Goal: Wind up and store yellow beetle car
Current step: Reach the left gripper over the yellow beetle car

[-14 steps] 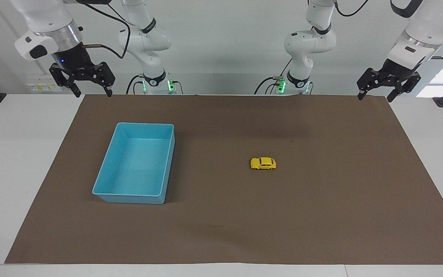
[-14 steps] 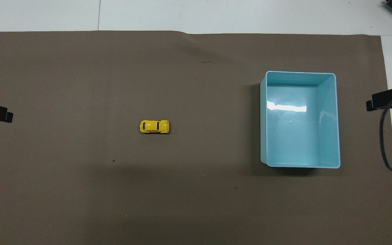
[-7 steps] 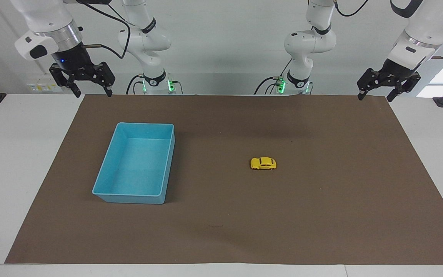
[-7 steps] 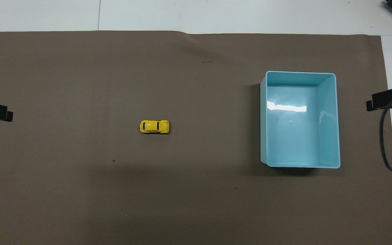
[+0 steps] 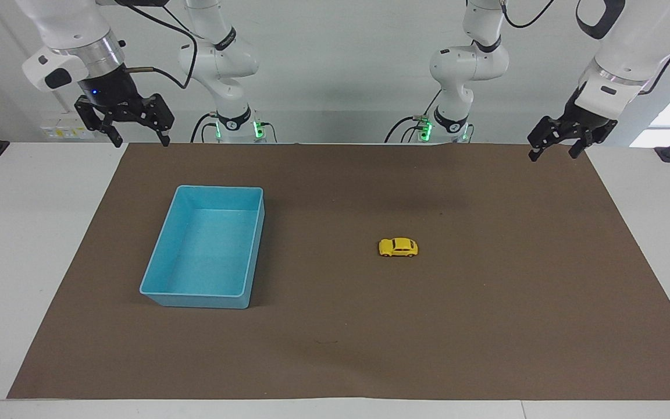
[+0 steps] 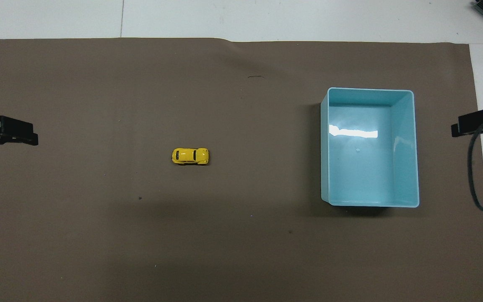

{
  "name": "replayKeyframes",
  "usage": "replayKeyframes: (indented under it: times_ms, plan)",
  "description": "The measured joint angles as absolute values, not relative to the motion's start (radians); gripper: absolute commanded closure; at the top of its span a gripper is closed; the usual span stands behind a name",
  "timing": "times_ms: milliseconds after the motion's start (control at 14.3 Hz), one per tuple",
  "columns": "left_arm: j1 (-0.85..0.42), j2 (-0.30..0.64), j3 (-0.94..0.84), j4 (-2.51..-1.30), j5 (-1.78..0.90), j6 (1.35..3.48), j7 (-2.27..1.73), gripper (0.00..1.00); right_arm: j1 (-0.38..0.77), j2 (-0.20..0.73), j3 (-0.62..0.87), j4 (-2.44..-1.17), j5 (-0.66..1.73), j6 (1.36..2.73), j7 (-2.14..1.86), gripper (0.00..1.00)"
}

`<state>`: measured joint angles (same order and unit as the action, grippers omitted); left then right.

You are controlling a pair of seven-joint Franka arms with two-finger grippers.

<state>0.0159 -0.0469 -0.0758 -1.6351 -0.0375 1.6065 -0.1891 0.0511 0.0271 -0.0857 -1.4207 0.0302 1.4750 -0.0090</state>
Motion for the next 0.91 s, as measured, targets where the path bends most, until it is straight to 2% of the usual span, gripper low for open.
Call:
replayKeyframes:
  times_ms: [561,912]
  plan:
    - [-0.07,-0.009,-0.078,-1.715,-0.048,1.775,-0.708,0.0,0.051,0.027,-0.086,-1.421,0.03,1.475,-0.009,0.0]
    - [-0.1,0.03,-0.079,-1.725,-0.086,1.874,-1.226,0.0,0.051,0.027,-0.086,-1.421,0.03,1.475,-0.009,0.0]
